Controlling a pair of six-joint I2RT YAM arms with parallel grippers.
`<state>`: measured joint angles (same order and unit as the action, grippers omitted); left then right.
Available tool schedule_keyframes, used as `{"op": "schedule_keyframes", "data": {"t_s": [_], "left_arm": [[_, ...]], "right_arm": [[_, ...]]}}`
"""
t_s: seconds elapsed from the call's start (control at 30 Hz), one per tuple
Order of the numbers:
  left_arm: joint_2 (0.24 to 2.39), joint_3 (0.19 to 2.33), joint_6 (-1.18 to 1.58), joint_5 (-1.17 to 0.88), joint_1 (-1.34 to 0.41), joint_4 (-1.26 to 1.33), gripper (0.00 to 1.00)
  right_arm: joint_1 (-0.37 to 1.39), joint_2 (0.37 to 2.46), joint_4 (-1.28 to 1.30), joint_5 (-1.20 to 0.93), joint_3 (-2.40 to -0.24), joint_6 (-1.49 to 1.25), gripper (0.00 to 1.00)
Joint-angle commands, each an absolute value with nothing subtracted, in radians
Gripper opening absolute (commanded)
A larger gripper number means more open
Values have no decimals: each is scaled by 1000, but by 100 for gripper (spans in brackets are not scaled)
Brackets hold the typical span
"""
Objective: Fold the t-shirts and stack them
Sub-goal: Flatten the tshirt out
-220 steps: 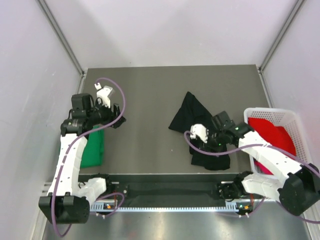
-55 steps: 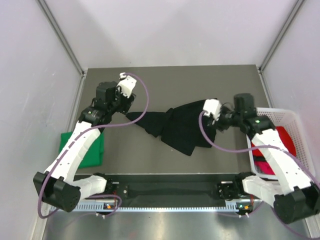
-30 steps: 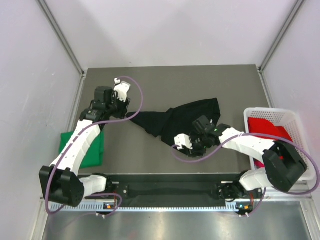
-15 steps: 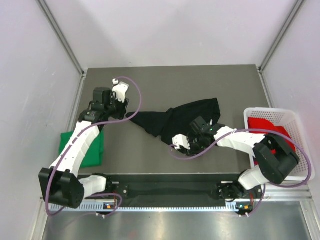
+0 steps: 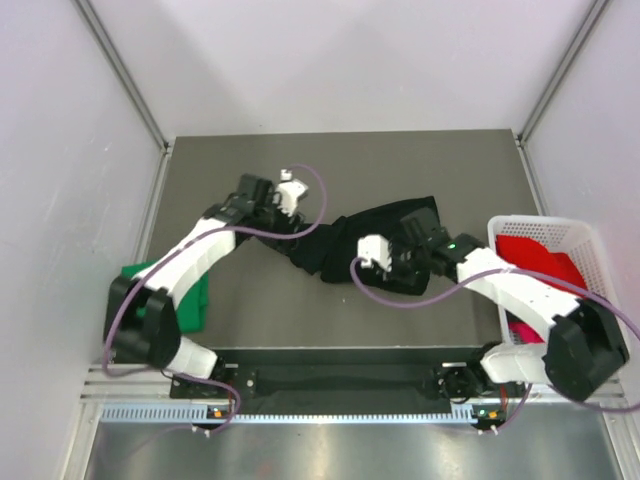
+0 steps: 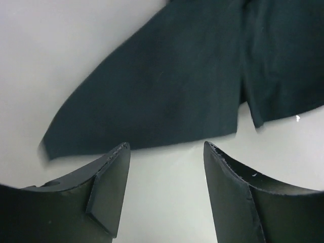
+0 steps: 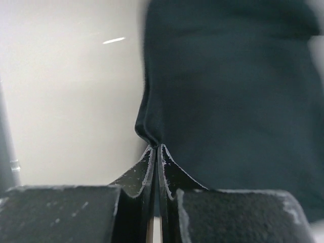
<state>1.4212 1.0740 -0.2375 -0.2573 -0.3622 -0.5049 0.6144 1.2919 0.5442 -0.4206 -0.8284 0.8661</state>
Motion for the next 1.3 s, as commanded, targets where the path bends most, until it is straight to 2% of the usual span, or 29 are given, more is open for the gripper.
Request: {"op": "schedule_keyframes", "data": {"t_s": [0.0, 0.1, 0.2, 0.4, 0.7, 0.8, 0.83, 0.87, 0.9, 0.93, 1.13, 1.27], "left_arm": [[1580, 1224, -247, -287, -416, -526, 65], [1748, 1450, -230, -296, -437, -598, 63], [1879, 1590, -206, -305, -460, -652, 61], [2042, 1779, -216, -265, -532, -747, 61], [2120, 1862, -232, -150, -641, -773, 60], [2149, 1874, -232, -100, -647, -773, 49], [2164, 1879, -226, -88, -647, -776, 30], [2167, 1888, -222, -77, -647, -776, 17], [2169, 1890, -219, -65, -646, -775, 11], [2166, 1893, -219, -60, -647, -775, 0], [2109, 1894, -224, 23, -637, -758, 0], [2002, 1936, -235, 28, -557, -735, 0]], "right_arm": [[537, 1186, 572, -453, -907, 819, 0], [509, 1161, 574, -448, -897, 804, 1], [499, 1154, 568, -454, -879, 789, 1], [479, 1144, 552, -459, -861, 778, 1], [472, 1152, 543, -472, -842, 775, 1], [471, 1155, 545, -471, -841, 772, 2], [471, 1152, 543, -471, -842, 772, 2], [469, 1149, 543, -471, -841, 770, 2], [468, 1147, 543, -469, -842, 769, 2], [466, 1144, 543, -469, -842, 769, 2], [448, 1128, 546, -456, -867, 759, 1], [413, 1082, 563, -436, -910, 762, 1]]}}
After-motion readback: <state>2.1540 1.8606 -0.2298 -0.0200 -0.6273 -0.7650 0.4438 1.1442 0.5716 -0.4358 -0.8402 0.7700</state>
